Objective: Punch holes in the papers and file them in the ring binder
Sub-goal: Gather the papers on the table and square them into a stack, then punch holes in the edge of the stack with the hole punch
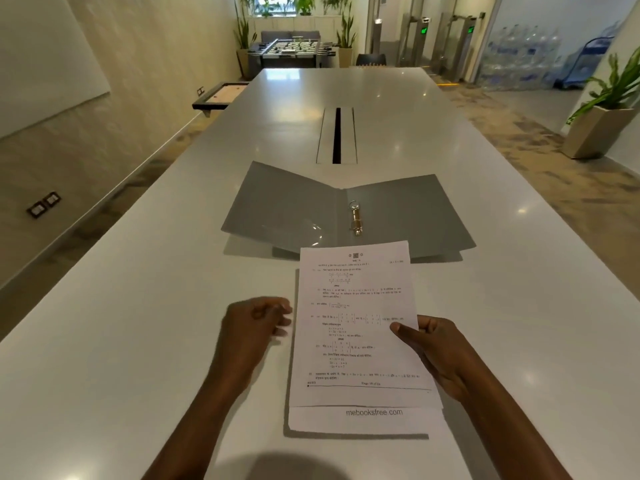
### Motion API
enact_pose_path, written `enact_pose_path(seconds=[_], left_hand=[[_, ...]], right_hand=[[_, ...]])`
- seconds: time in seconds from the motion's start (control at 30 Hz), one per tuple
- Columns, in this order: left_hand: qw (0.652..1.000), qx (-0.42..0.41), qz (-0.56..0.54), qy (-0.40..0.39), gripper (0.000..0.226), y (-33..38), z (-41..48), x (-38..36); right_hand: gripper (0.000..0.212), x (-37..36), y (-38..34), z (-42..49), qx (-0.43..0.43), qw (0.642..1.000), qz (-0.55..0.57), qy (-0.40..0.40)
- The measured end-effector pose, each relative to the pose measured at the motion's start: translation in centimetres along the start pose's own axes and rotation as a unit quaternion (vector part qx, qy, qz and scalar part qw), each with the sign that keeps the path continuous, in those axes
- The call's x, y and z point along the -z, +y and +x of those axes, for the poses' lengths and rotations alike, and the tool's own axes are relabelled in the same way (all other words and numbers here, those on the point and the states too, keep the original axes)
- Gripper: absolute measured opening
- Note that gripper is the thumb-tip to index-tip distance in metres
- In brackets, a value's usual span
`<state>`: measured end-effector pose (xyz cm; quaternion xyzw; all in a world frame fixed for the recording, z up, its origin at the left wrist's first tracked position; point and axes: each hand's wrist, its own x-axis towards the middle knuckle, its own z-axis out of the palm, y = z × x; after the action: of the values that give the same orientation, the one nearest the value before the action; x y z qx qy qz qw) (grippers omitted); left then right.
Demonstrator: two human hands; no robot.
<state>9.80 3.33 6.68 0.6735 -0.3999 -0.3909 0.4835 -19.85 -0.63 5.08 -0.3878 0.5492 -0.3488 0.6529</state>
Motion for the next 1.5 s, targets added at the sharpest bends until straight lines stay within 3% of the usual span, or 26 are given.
enact_pose_path(seconds=[0.1, 0.2, 0.27, 0.37, 0.9, 1.5], left_hand=[[0.991, -0.027, 0.07, 0.114, 0.013, -0.7, 0.9, 2.8], [0.979, -0.009, 0.146, 0.143, 0.031, -1.5, 2.1, 4.8], [0.979, 0.031, 0.164, 0.118, 0.037, -2.1, 2.5, 5.5], [0.982, 0.067, 0.165, 0.062, 0.023, -3.1, 2.7, 5.8], [0.979, 0.037, 0.196, -0.045, 0.03, -3.3, 0.7, 1.3], [0.983, 0.06, 0.162, -0.066, 0.026, -3.2, 0.2, 0.1]], right_hand=[[0.021, -1.2, 0.6, 0.4, -0.012, 1.0, -0.01, 0.0], [0.02, -2.5, 1.0, 0.6, -0.014, 1.0, -0.011, -0.003], [0.02, -3.5, 1.2, 0.7, -0.015, 1.0, -0.013, -0.002], [0.021, -4.4, 1.5, 0.6, -0.021, 1.0, -0.019, 0.002], [0.016, 0.4, 3.7, -2.9, -0.028, 0.996, -0.03, 0.075], [0.022, -0.3, 3.3, -2.8, -0.003, 0.992, -0.052, 0.112]])
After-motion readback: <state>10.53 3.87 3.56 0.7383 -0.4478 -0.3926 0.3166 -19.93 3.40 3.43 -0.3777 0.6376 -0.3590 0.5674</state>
